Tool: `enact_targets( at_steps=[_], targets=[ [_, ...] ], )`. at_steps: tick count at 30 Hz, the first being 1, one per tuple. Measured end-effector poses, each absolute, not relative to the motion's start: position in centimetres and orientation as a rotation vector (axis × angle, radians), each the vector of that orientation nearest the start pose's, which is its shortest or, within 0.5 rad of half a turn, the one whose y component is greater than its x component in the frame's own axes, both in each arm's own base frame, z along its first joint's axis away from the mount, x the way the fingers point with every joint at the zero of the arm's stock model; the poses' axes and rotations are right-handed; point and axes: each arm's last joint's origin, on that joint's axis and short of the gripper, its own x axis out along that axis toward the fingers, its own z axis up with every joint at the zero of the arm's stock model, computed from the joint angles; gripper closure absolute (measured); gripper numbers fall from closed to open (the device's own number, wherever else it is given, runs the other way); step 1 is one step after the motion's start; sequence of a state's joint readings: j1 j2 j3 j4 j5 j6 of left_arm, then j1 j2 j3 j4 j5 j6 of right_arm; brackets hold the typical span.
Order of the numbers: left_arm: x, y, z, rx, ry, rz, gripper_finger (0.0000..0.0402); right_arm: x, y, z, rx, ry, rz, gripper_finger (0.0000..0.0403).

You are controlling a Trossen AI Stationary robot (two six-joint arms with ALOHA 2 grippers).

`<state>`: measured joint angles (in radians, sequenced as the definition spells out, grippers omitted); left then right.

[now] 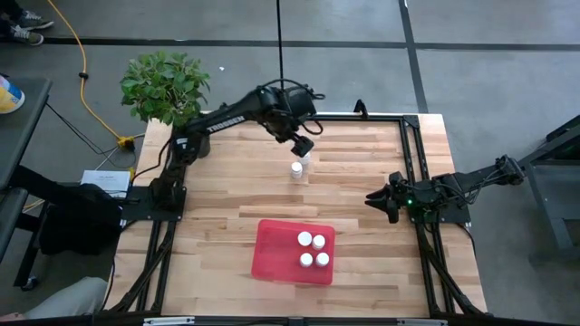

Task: Pick and place pill bottles into a basket
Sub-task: Put the white pill bottle into the red bin

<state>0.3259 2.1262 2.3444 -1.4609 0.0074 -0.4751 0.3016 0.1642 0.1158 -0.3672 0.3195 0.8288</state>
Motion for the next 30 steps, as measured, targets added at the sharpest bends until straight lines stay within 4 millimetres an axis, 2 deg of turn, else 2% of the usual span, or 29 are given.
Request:
enact_targets(
  at_steps=[16, 30],
  targets=[
    [43.0, 11.4, 30.1, -0.5, 1.235, 0.615, 0.0018, 9.3, 2.0, 15.6, 0.693, 0.367, -0.171, 0.0263],
    [43.7, 11.6, 27.3, -0.558, 1.305, 0.611, 0.0018, 9.3, 2.0, 15.6, 0.713, 0.379, -0.151, 0.0263]
  ],
)
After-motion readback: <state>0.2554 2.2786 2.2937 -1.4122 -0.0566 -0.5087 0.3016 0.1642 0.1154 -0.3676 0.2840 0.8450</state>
